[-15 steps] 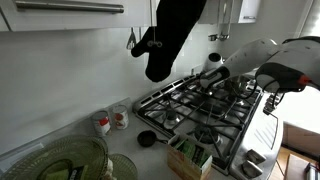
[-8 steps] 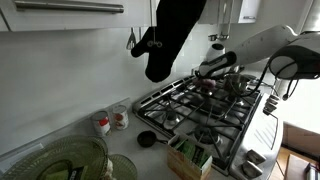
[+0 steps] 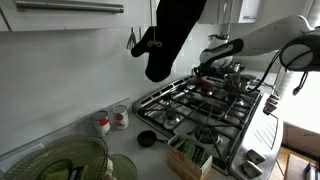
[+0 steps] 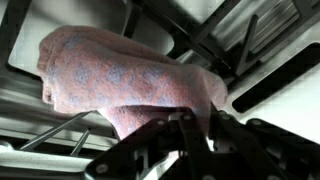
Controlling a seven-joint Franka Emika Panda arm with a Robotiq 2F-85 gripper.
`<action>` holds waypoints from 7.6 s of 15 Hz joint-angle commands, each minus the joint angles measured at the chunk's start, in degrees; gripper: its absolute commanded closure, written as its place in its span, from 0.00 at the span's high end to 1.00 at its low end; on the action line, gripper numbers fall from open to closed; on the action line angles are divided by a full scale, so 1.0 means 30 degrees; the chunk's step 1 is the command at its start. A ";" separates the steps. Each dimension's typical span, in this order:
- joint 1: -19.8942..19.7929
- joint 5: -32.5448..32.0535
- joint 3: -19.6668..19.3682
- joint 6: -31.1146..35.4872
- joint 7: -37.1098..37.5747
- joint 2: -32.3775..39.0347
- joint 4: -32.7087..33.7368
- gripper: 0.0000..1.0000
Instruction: Slide the pot from the rear right stove plate onto the front right stove plate, pick up the pink towel and use it to wipe the rear right stove plate before putting it down on the middle stove plate
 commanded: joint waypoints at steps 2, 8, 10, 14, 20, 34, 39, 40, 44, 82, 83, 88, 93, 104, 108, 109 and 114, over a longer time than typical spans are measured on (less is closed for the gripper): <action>0.0531 -0.2129 -0.1652 0.4061 0.0662 0.0929 0.0260 0.04; 0.1693 -0.3223 -0.3699 0.7082 0.1965 0.2082 -0.0170 0.04; 0.1583 -0.2865 -0.3105 0.6121 0.1509 0.1923 -0.0473 0.04; 0.0624 -0.1830 -0.0859 0.2699 0.0246 0.1062 -0.0644 0.04; -0.1327 0.1574 0.2100 -0.2696 -0.1968 -0.0581 0.0125 0.04; -0.0638 -0.1113 -0.0947 0.4822 -0.0923 0.1854 0.1320 0.04; 0.1116 -0.1761 -0.4501 1.0833 0.1544 0.4194 0.1752 0.04; 0.1858 -0.1594 -0.5815 1.1675 0.2367 0.4698 0.1801 0.04; 0.4744 -0.0883 -1.0323 1.0755 0.4755 0.5702 0.0920 0.04; 0.3069 -0.0474 -0.8053 1.3405 0.4167 0.5265 0.2406 0.04; 0.3555 -0.0804 -0.9434 1.3692 0.4952 0.5778 0.2298 0.04; 0.4202 -0.0787 -0.7810 0.9721 0.3626 0.4161 0.0493 0.04; 0.3256 0.0074 -0.4615 0.5528 0.2348 0.2877 0.0367 0.04; -0.0091 0.1377 0.0430 -0.7336 0.1465 -0.0987 0.1266 0.04; -0.0665 0.2831 0.1207 -1.1938 0.0738 -0.2048 0.1219 0.04; -0.0738 0.3155 0.1315 -1.2937 0.0537 -0.2259 0.1189 0.04; -0.0157 0.2552 0.0849 -1.3799 0.0613 -0.2844 0.0710 0.41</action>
